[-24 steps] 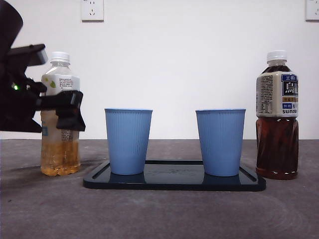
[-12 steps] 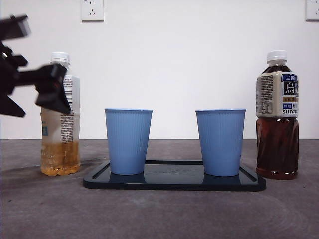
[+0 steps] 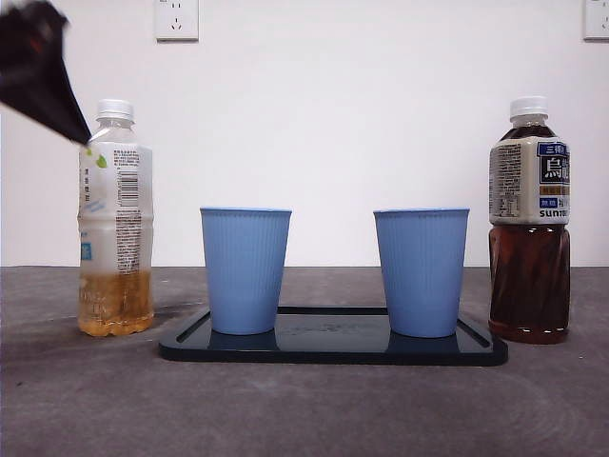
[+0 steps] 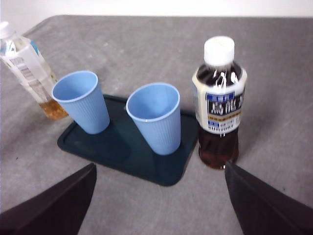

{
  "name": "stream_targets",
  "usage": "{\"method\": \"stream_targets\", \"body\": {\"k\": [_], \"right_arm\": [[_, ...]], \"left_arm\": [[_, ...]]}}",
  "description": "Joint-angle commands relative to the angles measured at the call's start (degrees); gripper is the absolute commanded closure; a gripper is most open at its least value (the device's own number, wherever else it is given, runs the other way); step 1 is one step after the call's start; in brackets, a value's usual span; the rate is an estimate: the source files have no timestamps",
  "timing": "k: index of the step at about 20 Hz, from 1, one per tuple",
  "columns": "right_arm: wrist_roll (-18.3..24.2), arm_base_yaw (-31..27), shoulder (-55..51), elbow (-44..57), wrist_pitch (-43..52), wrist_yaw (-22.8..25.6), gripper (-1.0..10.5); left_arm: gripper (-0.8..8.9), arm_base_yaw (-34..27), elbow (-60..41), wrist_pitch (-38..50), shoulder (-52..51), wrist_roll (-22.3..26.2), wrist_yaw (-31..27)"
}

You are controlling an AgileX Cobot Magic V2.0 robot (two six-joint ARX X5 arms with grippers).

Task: Pour the drink into the cup

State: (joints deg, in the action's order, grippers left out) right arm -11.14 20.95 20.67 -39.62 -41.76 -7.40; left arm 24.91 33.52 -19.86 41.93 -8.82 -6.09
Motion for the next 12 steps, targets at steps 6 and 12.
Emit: {"method": "stream_targets", "body": {"k": [6,12], "right_arm": [[-4.0,0.3,0.2,-1.0,-1.8,-0.1,5.3],[-4.1,0.3,0.2,-1.0,-3.1,-0.1,8.1]], "left_arm": [[3.25,1.8,8.7,-15.6,-5.9,-2.9,0.0],[5.81,1.8,9.1,-17.4,-8.0,-2.9,0.0]]}}
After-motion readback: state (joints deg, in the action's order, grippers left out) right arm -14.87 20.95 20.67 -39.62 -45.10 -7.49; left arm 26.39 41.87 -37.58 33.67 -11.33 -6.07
